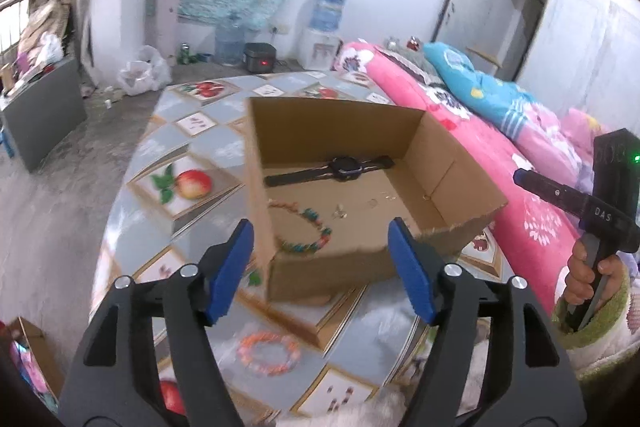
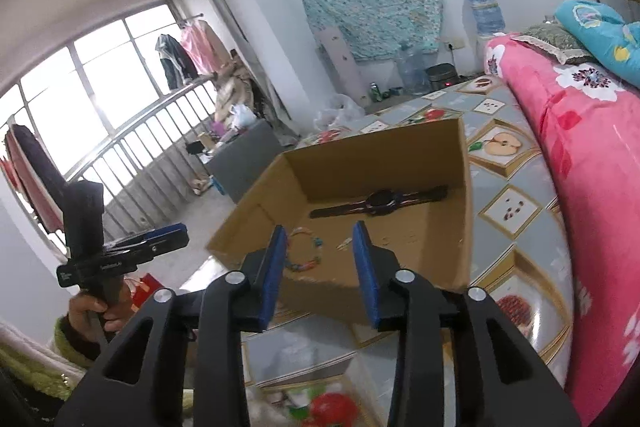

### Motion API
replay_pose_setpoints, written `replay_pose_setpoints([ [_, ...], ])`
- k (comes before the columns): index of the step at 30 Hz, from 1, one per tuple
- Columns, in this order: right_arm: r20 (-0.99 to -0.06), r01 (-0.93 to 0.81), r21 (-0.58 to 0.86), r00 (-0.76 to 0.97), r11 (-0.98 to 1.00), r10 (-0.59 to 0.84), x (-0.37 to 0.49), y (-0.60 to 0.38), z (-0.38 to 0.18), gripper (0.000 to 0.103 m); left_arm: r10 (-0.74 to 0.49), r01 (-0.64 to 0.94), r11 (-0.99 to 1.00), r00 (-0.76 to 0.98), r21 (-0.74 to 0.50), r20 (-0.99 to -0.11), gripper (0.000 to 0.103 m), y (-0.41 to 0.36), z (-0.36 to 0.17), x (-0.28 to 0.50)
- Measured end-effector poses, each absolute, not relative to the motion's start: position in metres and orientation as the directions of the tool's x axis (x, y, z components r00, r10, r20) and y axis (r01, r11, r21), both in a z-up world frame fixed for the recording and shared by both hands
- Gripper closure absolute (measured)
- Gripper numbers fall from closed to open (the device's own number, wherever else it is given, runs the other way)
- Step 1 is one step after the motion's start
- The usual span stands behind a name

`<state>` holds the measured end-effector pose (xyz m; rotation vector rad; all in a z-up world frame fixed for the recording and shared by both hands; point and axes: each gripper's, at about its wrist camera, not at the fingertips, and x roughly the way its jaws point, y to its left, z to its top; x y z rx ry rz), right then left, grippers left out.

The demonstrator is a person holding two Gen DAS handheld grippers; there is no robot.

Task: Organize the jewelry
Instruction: 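Move the right tool to the pink bead bracelet beside the box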

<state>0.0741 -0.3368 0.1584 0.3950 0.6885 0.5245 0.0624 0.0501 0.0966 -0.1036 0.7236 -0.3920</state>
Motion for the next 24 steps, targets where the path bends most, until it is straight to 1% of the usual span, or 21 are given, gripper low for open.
replay_pose_setpoints([
  [2,-0.490,-0.327,0.517,0.645,0.791,0.587,0.066,-0.331,0.157,0.063,-0.395,0.306,0.918,0.676,-0.251,-0.622,0.031,0.064,0.090,0.049],
  [5,-0.499,-0.322,0.535,0.626,0.781,0.600,0.059,-0.322,0.150,0.059,-0.406,0.286,0.914,0.633,-0.288,-0.659,0.030,0.074,0.066,0.034],
  [7,-0.534,-0.300,0.536,0.604,0.789,0.592,0.057,-0.312,0.142,0.053,-0.411,0.281,0.912,0.601,-0.300,-0.686,0.030,0.073,0.048,0.029],
  [8,-0.571,-0.277,0.525,0.587,0.805,0.574,0.057,-0.306,0.134,0.048,-0.416,0.282,0.909,0.584,-0.306,-0.698,0.030,0.072,0.039,0.027],
  [9,-0.604,-0.259,0.513,0.569,0.818,0.558,0.058,-0.300,0.127,0.047,-0.420,0.287,0.907,0.565,-0.308,-0.711,0.030,0.069,0.028,0.026],
  [11,-0.666,-0.239,0.493,0.515,0.836,0.540,0.059,-0.285,0.111,0.047,-0.414,0.292,0.909,0.535,-0.298,-0.736,0.030,0.063,0.011,0.029],
  [14,-0.707,-0.220,0.493,0.463,0.842,0.535,0.060,-0.274,0.095,0.046,-0.383,0.290,0.919,0.487,-0.268,-0.785,0.030,0.053,-0.013,0.039],
  [17,-0.720,-0.201,0.507,0.435,0.838,0.540,0.063,-0.272,0.084,0.045,-0.385,0.296,0.915,0.442,-0.274,-0.810,0.030,0.043,-0.027,0.051],
  [19,-0.725,-0.186,0.510,0.433,0.840,0.536,0.065,-0.276,0.079,0.045,-0.400,0.301,0.909,0.431,-0.289,-0.809,0.028,0.039,-0.028,0.054],
  [24,-0.727,-0.152,0.526,0.431,0.837,0.535,0.069,-0.289,0.069,0.044,-0.492,0.340,0.861,0.365,-0.378,-0.791,0.028,0.022,-0.028,0.064],
])
